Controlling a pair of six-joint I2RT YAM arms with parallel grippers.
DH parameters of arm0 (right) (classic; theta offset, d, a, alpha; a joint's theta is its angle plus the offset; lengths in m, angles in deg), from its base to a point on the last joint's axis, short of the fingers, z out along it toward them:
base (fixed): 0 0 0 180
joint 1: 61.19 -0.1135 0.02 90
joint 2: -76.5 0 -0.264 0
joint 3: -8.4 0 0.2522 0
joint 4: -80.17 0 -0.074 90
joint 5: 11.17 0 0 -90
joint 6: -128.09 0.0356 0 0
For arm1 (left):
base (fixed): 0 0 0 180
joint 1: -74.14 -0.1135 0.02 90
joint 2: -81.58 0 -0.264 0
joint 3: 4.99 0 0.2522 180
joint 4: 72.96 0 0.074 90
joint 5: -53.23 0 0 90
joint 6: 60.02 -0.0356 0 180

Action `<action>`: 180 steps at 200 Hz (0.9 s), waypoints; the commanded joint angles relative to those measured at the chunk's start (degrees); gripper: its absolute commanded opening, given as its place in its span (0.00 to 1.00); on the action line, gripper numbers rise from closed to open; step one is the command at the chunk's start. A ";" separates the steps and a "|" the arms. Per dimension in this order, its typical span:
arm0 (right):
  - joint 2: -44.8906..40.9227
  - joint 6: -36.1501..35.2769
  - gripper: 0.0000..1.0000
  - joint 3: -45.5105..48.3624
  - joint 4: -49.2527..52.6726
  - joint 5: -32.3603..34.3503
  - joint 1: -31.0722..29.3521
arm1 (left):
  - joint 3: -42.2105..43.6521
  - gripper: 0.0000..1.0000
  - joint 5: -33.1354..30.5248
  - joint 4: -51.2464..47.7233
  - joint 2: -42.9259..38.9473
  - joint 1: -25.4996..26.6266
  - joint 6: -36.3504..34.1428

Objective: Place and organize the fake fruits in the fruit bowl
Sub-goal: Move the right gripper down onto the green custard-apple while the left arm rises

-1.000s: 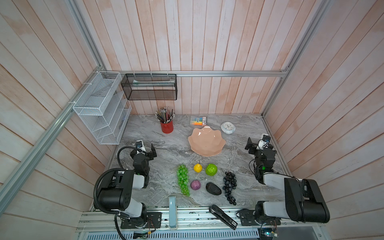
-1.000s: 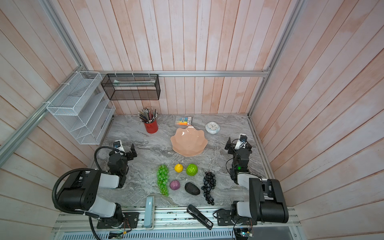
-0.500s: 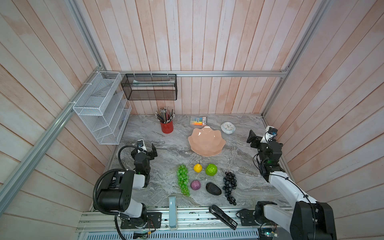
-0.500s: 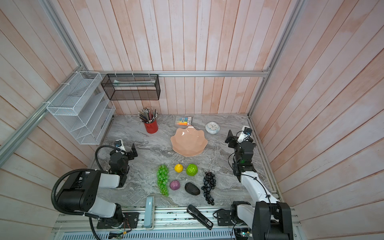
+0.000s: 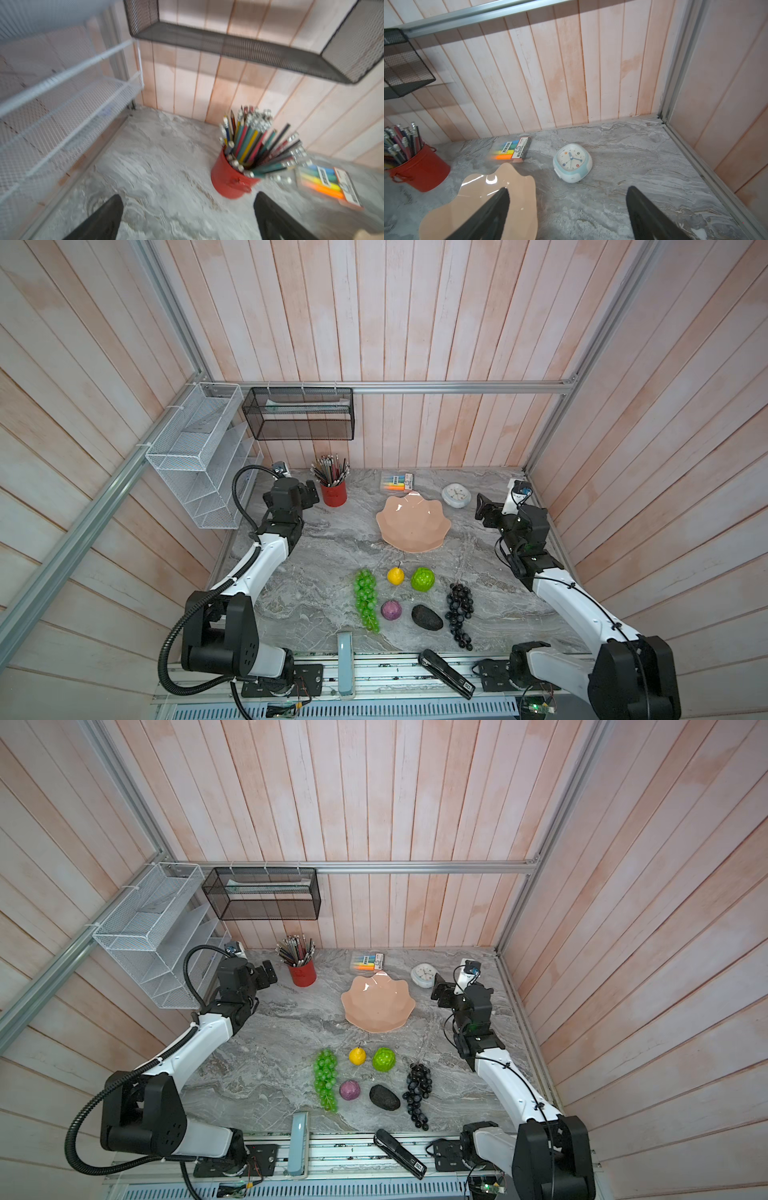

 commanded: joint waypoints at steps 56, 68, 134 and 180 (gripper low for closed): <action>7.56 2.64 0.87 -9.44 30.53 -8.79 -16.18 | -1.04 1.00 6.29 -20.85 -3.50 9.84 7.19; 8.98 2.54 0.87 -10.02 33.66 -8.68 -19.44 | 0.35 1.00 6.74 -20.13 -4.56 9.99 8.49; 14.29 2.71 0.91 -9.00 38.94 -11.29 -25.43 | 4.57 1.00 9.60 -16.00 -8.35 9.96 12.43; 18.85 3.14 0.92 -8.56 38.30 -12.67 -26.96 | 2.62 1.00 14.25 -17.07 -8.48 9.96 13.43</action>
